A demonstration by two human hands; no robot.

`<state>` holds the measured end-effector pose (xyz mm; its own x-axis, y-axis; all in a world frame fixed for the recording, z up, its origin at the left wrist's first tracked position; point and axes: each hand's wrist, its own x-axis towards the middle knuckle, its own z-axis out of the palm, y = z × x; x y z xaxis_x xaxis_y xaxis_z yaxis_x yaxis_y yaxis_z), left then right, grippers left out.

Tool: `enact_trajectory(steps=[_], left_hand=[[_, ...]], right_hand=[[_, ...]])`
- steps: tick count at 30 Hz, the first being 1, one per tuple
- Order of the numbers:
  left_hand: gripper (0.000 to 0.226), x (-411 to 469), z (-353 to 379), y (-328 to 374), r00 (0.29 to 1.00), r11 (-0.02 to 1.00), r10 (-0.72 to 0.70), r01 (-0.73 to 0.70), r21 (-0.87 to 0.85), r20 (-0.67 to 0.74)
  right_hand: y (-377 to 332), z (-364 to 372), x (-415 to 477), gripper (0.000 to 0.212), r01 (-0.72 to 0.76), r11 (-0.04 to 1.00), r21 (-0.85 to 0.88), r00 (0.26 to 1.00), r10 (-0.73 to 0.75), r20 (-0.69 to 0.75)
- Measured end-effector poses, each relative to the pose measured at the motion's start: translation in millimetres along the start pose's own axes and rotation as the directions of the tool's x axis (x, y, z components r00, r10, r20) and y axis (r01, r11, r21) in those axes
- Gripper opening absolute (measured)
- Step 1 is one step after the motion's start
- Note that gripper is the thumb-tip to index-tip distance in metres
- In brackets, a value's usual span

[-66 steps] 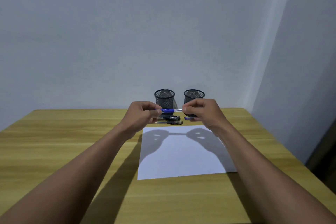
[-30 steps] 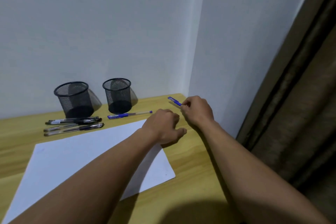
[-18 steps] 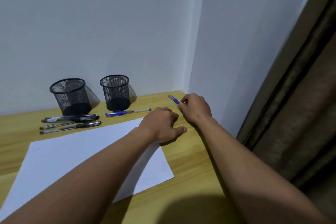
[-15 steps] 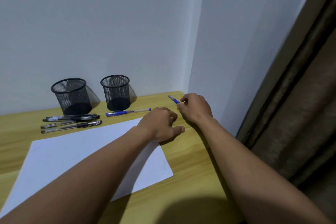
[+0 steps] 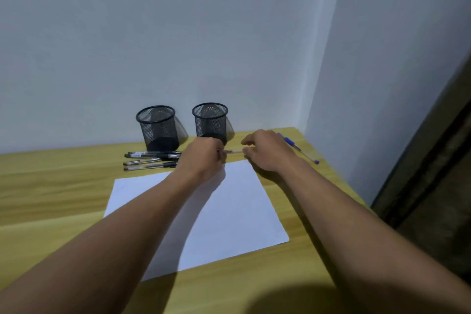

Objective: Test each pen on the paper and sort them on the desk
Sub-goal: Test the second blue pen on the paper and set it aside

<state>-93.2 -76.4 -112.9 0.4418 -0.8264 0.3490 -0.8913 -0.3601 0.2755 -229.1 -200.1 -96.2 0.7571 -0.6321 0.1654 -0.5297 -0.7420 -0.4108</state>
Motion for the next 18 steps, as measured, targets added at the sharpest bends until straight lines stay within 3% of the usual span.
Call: enact_trajectory(steps=[6, 12, 15, 18], left_hand=[[0.02, 4, 0, -6, 0.999, 0.991, -0.016, 0.01, 0.135, 0.044], [0.024, 1, -7, -7, 0.999, 0.991, 0.044, -0.044, 0.124, 0.0], [0.022, -8, -19, -5, 0.996, 0.993, 0.074, -0.068, 0.101, -0.053], [0.015, -18, -34, -9, 0.988, 0.996, 0.088, -0.088, 0.005, -0.124]], right_hand=[[-2, 10, 15, 0.026, 0.026, 0.996, -0.087, 0.998, -0.021, 0.057], [2, -4, 10, 0.022, 0.05, 0.997, -0.062, 0.998, -0.052, -0.034], [1, -17, -1, 0.016, 0.039, 0.999, 0.036, 0.997, -0.036, -0.068], [-10, -27, -16, 0.01, -0.022, 0.957, 0.289, 0.996, 0.045, -0.073]])
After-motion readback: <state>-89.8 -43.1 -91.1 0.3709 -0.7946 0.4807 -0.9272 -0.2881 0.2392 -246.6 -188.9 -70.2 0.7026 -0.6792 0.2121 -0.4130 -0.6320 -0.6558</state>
